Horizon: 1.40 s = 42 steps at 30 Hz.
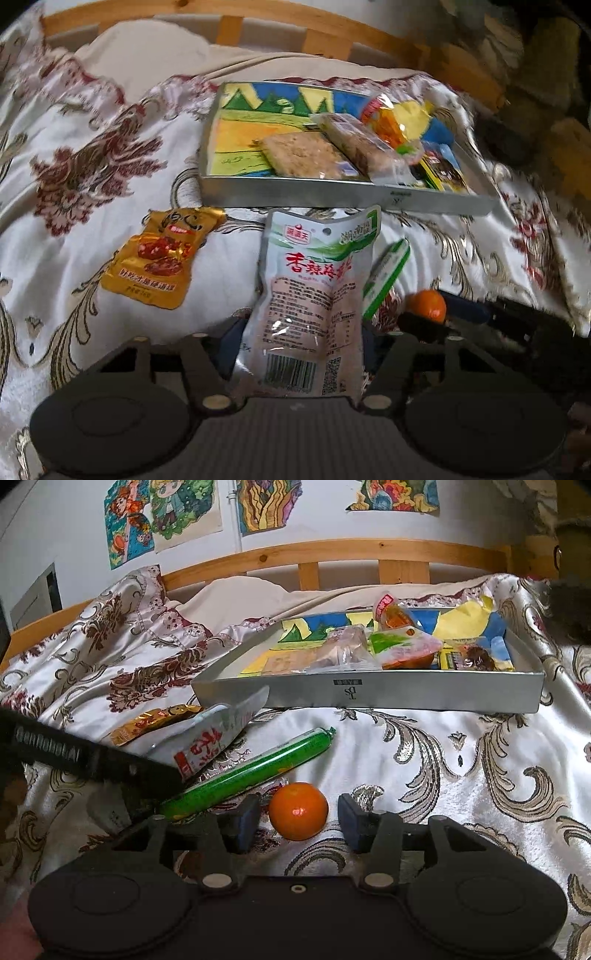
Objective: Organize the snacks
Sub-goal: 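Lift the snack bag with left tool while right tool grasps the orange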
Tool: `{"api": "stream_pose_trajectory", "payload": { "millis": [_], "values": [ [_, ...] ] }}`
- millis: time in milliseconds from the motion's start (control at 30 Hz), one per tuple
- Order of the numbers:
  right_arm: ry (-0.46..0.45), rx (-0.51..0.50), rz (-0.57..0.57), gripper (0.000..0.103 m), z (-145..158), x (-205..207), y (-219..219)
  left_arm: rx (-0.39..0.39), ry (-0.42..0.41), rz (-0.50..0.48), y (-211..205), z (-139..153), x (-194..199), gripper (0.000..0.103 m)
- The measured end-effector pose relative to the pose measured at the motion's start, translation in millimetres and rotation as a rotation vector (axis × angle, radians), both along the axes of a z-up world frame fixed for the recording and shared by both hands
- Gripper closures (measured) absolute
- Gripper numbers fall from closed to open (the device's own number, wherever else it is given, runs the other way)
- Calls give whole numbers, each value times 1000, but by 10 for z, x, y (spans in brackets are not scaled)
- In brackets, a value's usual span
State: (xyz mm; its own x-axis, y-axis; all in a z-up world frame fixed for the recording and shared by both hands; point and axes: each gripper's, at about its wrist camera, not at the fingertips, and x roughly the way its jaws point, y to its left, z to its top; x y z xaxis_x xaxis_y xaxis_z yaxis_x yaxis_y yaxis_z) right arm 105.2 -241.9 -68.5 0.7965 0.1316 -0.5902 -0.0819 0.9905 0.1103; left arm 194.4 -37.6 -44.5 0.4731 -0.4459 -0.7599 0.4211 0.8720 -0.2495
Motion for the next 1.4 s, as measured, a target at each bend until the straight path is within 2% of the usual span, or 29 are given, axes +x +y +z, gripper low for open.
{"api": "stream_pose_trajectory", "payload": {
  "millis": [100,233,433,533,667,767,833,900,1000,1167,1333,1400],
  "values": [
    [-4,-15,1,55,-4,-2,23,-27,36,35,34,10,40,45],
    [-10,-17,-4,67,-4,-12,21,-20,27,40,14,25,25,46],
    [-20,-29,-4,68,-4,-25,38,8,3,38,-37,50,-8,48],
    [-12,-35,-5,68,-17,-15,46,1,32,46,-31,37,23,45],
    [-7,-43,-4,67,-28,-2,57,-19,49,43,-19,-16,43,30],
    [-7,-43,-4,67,-30,-5,58,-14,39,31,-48,-44,29,27],
    [-8,-43,-4,67,-27,-6,55,-5,25,26,-65,-43,11,29],
    [-9,-43,-5,67,-26,-8,55,0,2,37,-58,-19,-17,40],
    [-16,-50,-4,68,-27,-8,63,-17,8,55,-19,12,3,47],
    [-27,-63,-4,68,-18,-23,76,-48,35,76,26,39,-4,50],
    [-57,-78,-6,68,36,-65,91,-136,41,82,92,129,-83,53],
    [-63,-80,-4,68,53,-71,93,-127,39,79,70,142,-94,54]
  ]
}}
